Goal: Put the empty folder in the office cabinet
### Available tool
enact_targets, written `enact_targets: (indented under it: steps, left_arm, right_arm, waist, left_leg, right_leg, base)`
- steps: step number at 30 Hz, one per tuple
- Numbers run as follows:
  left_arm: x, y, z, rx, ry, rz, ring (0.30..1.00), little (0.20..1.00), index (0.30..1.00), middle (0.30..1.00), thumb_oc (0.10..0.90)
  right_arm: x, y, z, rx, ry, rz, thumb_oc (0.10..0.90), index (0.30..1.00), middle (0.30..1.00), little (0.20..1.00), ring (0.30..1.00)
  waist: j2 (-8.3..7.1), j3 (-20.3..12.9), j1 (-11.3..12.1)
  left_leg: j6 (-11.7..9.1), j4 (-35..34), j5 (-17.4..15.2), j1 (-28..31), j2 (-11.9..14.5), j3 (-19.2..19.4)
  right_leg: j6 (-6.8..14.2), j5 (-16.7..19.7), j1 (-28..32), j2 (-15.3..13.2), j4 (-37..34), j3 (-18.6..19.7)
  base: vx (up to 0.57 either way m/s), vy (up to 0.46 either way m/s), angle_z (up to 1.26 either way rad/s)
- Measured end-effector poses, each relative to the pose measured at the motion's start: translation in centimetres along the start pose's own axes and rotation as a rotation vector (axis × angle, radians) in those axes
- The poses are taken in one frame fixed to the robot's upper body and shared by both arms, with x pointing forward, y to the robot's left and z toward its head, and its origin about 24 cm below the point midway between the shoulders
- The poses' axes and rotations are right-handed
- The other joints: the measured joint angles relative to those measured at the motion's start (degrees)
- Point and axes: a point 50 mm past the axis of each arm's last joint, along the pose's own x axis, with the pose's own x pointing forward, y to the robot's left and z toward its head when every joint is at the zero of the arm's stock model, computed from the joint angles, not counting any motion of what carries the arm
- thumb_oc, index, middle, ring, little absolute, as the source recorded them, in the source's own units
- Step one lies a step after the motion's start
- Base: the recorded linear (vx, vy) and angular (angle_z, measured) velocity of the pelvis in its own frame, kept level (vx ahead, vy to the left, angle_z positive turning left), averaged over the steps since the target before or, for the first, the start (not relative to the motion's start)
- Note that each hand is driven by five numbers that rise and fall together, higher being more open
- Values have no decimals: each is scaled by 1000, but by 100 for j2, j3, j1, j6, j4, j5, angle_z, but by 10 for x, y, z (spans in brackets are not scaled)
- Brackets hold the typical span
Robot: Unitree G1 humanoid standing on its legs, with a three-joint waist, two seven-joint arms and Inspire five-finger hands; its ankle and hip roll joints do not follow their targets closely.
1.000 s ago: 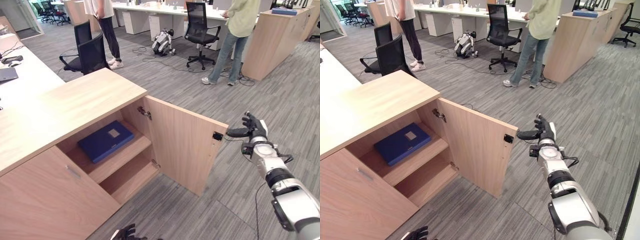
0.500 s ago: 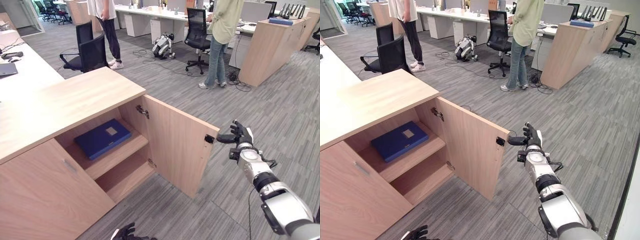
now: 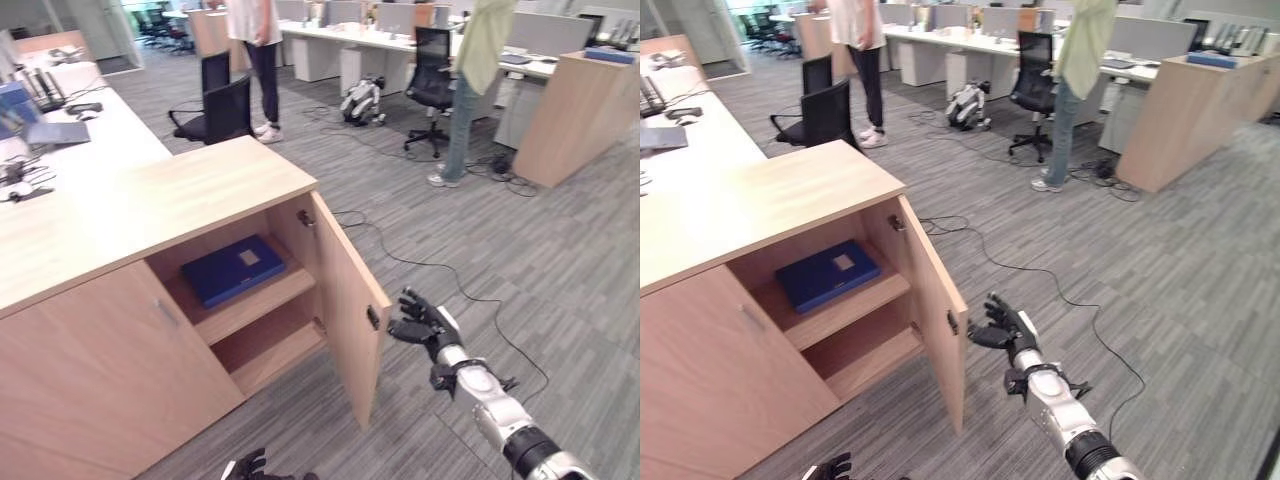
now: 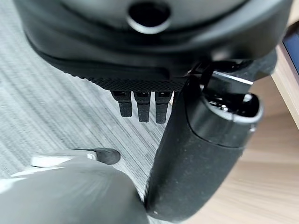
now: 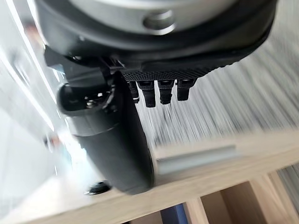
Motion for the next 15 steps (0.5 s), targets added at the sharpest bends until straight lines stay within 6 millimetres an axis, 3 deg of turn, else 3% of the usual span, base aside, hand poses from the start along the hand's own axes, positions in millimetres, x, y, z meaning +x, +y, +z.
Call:
enact_targets:
  steps: [2, 3, 4, 5, 6, 7, 8, 9, 11, 12, 13, 15]
  left_arm:
    - [0, -6, 3, -8, -16, -14, 900, 900, 900, 900, 800]
    - [1, -14, 11, 3, -45, -30, 900, 900, 900, 900, 800]
    - [3, -13, 21, 36, -73, -34, 900, 900, 900, 900, 800]
    - [6, -9, 30, 61, -97, -26, 900, 900, 900, 900, 800]
    - [7, -6, 36, 65, -111, -15, 900, 900, 900, 900, 800]
    - [7, -5, 40, 65, -128, -10, 900, 900, 900, 900, 800]
    - [6, -1, 35, 61, -118, -7, 900, 900, 900, 900, 800]
    - [6, 7, 37, 60, -130, -32, 900, 900, 900, 900, 800]
    - [5, 14, 29, 46, -102, -15, 900, 900, 900, 900, 800]
    - [3, 17, 17, 28, -58, -3, 900, 900, 900, 900, 800]
    - [1, 17, 9, 28, -37, -3, 900, 900, 900, 900, 800]
    - [3, 30, 10, 40, -26, 33, 900, 900, 900, 900, 800]
  right_arm:
    - [-1, 9, -1, 8, -3, 49, 800, 900, 900, 900, 900]
    - [-1, 11, 2, -3, -17, 71, 800, 900, 900, 900, 900]
    - [-1, 11, 3, -11, -25, 71, 800, 900, 900, 900, 900]
    - [-1, 11, 5, -13, -39, 70, 800, 900, 900, 900, 900]
    - [0, 9, 8, -15, -52, 55, 800, 900, 900, 900, 900]
    - [2, 7, 13, -42, -61, 54, 800, 900, 900, 900, 900]
    - [2, 1, 14, -59, -51, 45, 800, 900, 900, 900, 900]
    - [1, 0, 10, -77, -21, 53, 800, 900, 900, 900, 900]
    - [0, -3, 7, -80, 1, 45, 800, 900, 900, 900, 900]
    - [-1, -5, 8, -83, 4, 42, 800, 900, 900, 900, 900]
    - [-2, -8, 8, -70, -1, 23, 800, 900, 900, 900, 900]
    - [1, -16, 10, -25, -7, -73, 800, 900, 900, 900, 900]
  waist:
    - [156, 25, 171]
    - [264, 60, 297]
    - [157, 140, 272]
    - [-3, 222, 206]
    - [-139, 255, 109]
    - [-201, 286, 67]
    - [-196, 293, 126]
    - [-280, 338, 18]
    - [-258, 343, 3]
    - [-34, 315, -19]
    - [120, 311, -8]
    - [-181, 366, 25]
  left_leg:
    - [-82, 53, 53, -186, -19, -141]
    - [-86, 73, 2, -361, -55, -159]
    - [-98, 68, -364, -456, 14, 509]
    - [-145, 119, -567, -515, 102, 1499]
    - [-202, 258, -505, -604, 189, 2361]
    - [-240, 437, -396, -554, 448, 3002]
    - [-288, 508, -366, -491, 630, 3214]
    - [-441, 775, -256, -294, 848, 3536]
    - [-482, 755, -226, -40, 925, 3455]
    - [-347, 537, 10, 253, 923, 3192]
    - [-305, 335, -134, 348, 918, 3124]
    - [-38, 16, -10, 330, 417, 2776]
  right_leg:
    - [-1, -13, -5, 6, 14, -291]
    - [-41, 29, -10, -52, 14, -654]
    - [-86, 55, -25, -218, 12, -984]
    - [-95, 50, -65, -490, 10, -1313]
    - [-80, 5, -27, -687, -8, -1531]
    - [-57, -40, -15, -885, 15, -1792]
    - [54, 48, 40, -980, 10, -2028]
    - [139, 51, 200, -1093, 18, -2279]
    - [329, 40, 386, -1176, 20, -2577]
    - [521, 33, 514, -1154, 125, -2758]
    - [614, 4, 507, -1152, 279, -2830]
    - [628, 72, 507, -1608, 651, -2729]
  base:
    - [-206, 87, 82]
    - [-208, 106, 124]
    - [-127, 63, 162]
    - [-44, 29, 170]
    - [-99, 132, 182]
    - [-101, 131, 138]
    - [3, 248, 141]
    - [78, 196, 120]
    - [91, 209, 115]
    - [108, 234, 87]
    - [136, 330, 95]
    - [79, 288, 110]
